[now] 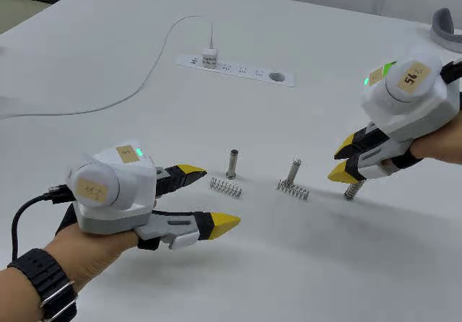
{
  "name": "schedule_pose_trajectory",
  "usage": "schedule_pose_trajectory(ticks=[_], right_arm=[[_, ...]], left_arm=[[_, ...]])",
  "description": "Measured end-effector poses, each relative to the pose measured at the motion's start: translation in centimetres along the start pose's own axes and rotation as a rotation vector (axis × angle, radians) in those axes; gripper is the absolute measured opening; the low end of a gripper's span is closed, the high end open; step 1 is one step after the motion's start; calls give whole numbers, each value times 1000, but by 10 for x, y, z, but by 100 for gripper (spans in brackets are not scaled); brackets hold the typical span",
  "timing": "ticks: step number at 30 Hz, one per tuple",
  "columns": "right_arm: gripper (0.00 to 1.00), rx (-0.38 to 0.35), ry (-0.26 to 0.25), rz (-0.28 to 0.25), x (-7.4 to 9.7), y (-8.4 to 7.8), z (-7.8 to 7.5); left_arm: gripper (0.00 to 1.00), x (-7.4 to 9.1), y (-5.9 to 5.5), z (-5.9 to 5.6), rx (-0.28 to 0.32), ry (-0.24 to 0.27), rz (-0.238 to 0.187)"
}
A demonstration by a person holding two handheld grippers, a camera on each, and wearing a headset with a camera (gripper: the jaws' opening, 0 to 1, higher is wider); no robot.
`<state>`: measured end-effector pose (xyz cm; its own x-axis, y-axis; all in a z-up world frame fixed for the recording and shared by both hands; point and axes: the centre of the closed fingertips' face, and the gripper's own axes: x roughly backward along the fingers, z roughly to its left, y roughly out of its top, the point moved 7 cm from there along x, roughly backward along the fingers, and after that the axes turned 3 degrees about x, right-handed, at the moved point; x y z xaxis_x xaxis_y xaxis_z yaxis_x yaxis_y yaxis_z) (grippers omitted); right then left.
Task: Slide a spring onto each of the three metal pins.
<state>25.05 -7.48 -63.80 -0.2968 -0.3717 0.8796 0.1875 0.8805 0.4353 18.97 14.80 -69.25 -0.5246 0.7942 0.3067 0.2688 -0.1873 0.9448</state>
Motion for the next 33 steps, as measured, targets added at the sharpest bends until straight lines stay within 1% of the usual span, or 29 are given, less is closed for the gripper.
schedule_pose_trajectory(ticks=[7, 18, 21, 30, 33], right_arm=[[22, 0, 20, -9, -10, 6, 10], [21, -18, 39, -27, -26, 10, 18], [21, -28, 45, -26, -31, 10, 19], [18, -33, 52, 17, -50, -2, 16], [18, -42, 57, 23, -55, -5, 15]], left_arm=[[58, 1, 1, 1, -1, 4, 0], [58, 1, 2, 0, -1, 6, -2], [58, 2, 1, 0, -1, 6, 0], [57, 2, 1, 0, 0, 8, 2], [57, 2, 0, -1, 2, 7, 3]])
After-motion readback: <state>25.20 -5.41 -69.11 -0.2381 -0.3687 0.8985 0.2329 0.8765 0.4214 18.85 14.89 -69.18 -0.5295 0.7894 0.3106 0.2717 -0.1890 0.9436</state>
